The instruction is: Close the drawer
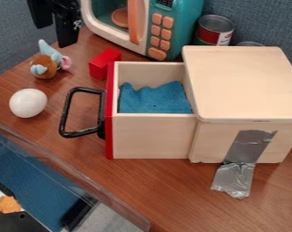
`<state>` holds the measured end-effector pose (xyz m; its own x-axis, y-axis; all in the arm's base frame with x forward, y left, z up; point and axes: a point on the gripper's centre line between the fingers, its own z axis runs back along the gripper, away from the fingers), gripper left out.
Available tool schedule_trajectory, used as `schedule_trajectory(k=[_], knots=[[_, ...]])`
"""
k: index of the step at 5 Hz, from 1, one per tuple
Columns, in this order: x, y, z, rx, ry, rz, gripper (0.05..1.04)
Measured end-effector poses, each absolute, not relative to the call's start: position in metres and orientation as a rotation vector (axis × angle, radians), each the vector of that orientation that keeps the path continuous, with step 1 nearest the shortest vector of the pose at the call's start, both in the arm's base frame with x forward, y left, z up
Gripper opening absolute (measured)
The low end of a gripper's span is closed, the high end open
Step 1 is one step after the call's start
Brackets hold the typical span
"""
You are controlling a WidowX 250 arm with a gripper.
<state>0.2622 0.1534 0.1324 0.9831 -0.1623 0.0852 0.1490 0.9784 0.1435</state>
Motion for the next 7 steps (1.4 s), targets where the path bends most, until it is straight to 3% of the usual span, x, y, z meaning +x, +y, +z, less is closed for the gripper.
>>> schedule_trajectory(k=[1, 2, 4, 6, 7], knots=[[0.261, 0.153, 0.124, 0.122, -0.08, -0.172, 1.0], [0.235, 0.174, 0.114, 0.148, -0.098, -0.357, 1.0], [0.203, 0.194, 0.114, 0.15, -0.193, -0.628, 1.0], [0.196, 0.174, 0.092, 0.108, -0.161, -0.737, 1.0], [0.195, 0.156, 0.088, 0.135, -0.143, -0.785, 1.0]])
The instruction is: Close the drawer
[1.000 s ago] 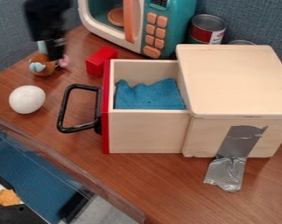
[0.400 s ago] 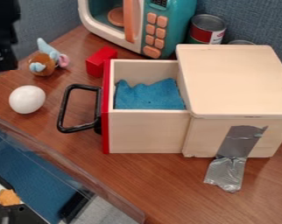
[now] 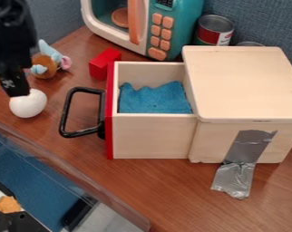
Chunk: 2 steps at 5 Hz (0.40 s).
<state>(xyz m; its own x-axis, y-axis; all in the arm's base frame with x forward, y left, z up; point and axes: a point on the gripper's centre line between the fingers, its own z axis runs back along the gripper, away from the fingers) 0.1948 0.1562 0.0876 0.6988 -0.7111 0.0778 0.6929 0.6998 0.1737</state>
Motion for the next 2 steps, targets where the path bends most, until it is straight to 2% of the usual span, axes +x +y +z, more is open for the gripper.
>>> schedule_trajectory(k=[2], knots=[[0.1962, 0.1522, 0.0688, 0.166, -0.104, -0.792, 1.0]])
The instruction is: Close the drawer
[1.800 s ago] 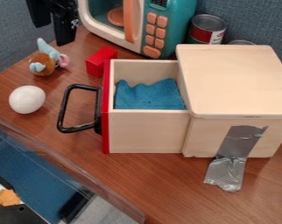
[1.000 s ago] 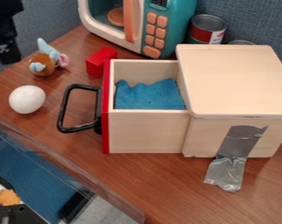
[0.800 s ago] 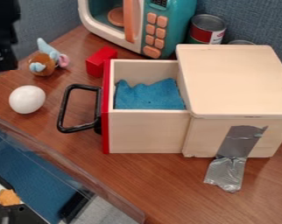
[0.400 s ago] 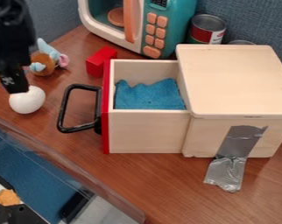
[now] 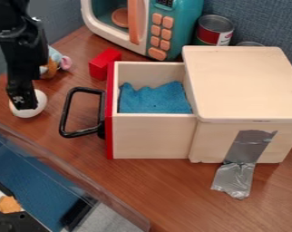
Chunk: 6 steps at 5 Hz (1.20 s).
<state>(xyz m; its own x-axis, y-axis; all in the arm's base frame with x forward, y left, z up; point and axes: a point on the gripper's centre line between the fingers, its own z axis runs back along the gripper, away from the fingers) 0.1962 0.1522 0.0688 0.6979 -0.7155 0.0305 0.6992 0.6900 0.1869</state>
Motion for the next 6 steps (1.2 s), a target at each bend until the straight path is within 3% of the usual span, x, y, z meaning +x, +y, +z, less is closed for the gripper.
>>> schedule_trajectory(k=[4, 6], knots=[[0.18, 0.141, 0.05, 0.144, -0.06, -0.825, 1.0], [0.187, 0.133, 0.04, 0.172, -0.055, -0.836, 1.0]])
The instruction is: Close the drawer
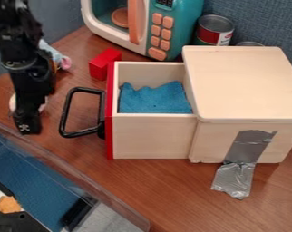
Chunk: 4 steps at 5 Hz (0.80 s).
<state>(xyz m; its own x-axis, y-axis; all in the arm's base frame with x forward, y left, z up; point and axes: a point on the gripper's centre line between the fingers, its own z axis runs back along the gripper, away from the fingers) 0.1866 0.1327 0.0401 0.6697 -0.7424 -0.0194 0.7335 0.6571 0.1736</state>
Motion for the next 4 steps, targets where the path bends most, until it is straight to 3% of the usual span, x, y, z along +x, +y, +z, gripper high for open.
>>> schedule_trajectory(k=[4], knots=[[0.242, 0.108, 0.028, 0.13, -0.022, -0.773, 1.0]])
